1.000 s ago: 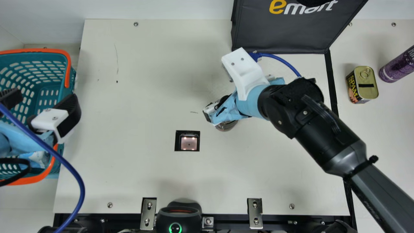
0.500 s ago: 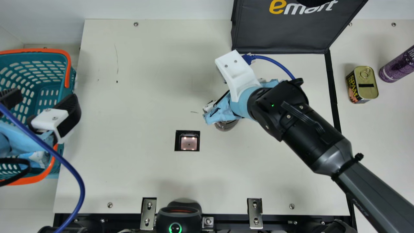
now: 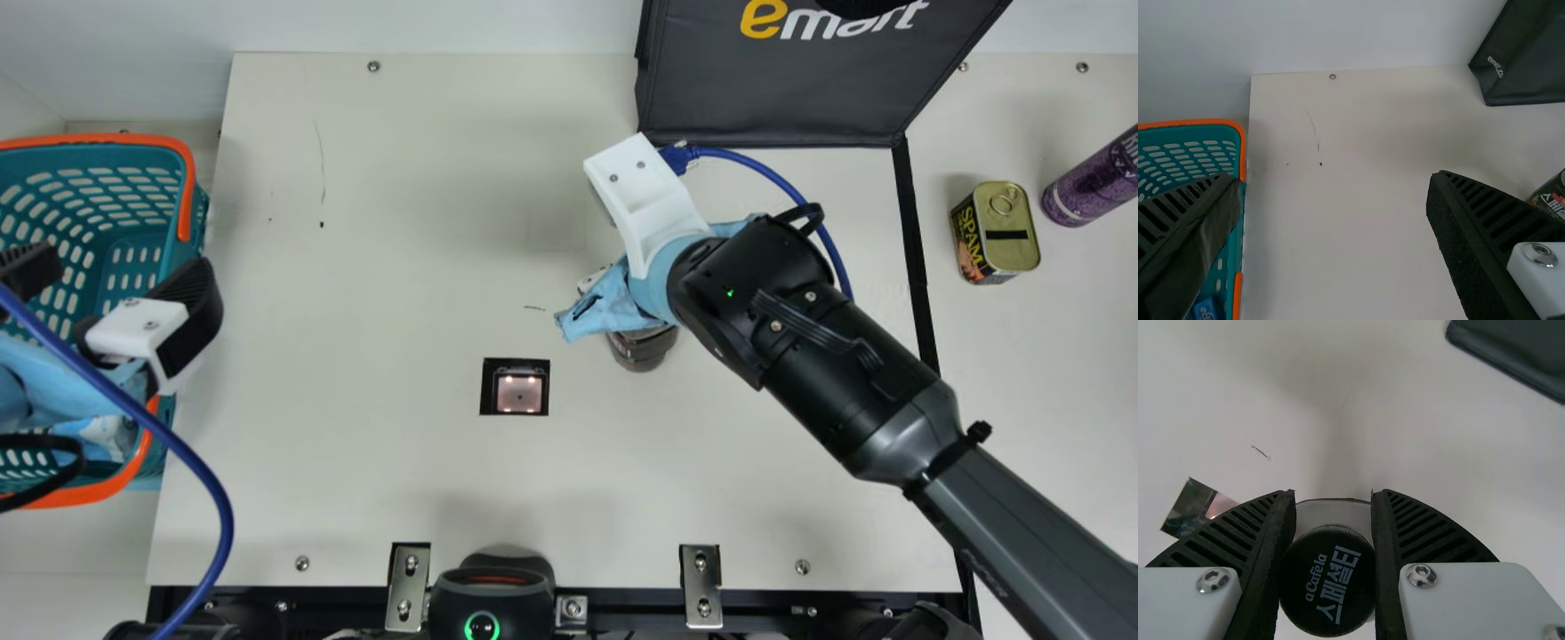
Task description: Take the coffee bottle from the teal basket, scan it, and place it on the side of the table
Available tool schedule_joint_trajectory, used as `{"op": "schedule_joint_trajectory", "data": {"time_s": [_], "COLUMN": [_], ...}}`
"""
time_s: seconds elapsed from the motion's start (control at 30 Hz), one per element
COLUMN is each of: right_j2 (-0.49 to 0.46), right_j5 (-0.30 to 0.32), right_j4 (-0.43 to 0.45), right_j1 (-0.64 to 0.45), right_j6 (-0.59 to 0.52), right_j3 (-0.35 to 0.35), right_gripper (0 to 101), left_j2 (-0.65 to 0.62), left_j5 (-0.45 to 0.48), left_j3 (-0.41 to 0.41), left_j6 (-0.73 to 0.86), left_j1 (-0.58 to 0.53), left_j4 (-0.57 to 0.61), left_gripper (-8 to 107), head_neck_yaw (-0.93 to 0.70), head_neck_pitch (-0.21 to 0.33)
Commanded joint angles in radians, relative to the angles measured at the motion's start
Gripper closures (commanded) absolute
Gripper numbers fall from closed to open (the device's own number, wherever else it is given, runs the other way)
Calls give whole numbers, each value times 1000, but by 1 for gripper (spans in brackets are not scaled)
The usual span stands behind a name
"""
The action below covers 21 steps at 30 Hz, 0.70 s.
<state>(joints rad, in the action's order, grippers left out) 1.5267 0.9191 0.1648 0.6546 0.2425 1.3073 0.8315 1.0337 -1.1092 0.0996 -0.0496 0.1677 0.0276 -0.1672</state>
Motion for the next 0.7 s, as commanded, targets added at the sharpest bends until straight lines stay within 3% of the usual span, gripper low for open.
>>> {"op": "schedule_joint_trajectory", "data": {"time_s": [0.0,0.4,0.67], "right_j2": [-5,-16,-23], "right_j5": [-1,58,70], "right_j4": [6,22,22], "right_j1": [0,7,-11], "right_j6": [3,12,14], "right_j3": [16,105,123], "right_gripper": [101,101,101], "left_j2": [0,0,0], "left_j5": [0,0,0], "left_j3": [0,0,0], "left_j6": [0,0,0], "left_j1": [0,0,0], "left_j4": [0,0,0], "left_gripper": [9,9,9], "head_neck_yaw": [0,0,186], "head_neck_pitch": [29,29,29]}}
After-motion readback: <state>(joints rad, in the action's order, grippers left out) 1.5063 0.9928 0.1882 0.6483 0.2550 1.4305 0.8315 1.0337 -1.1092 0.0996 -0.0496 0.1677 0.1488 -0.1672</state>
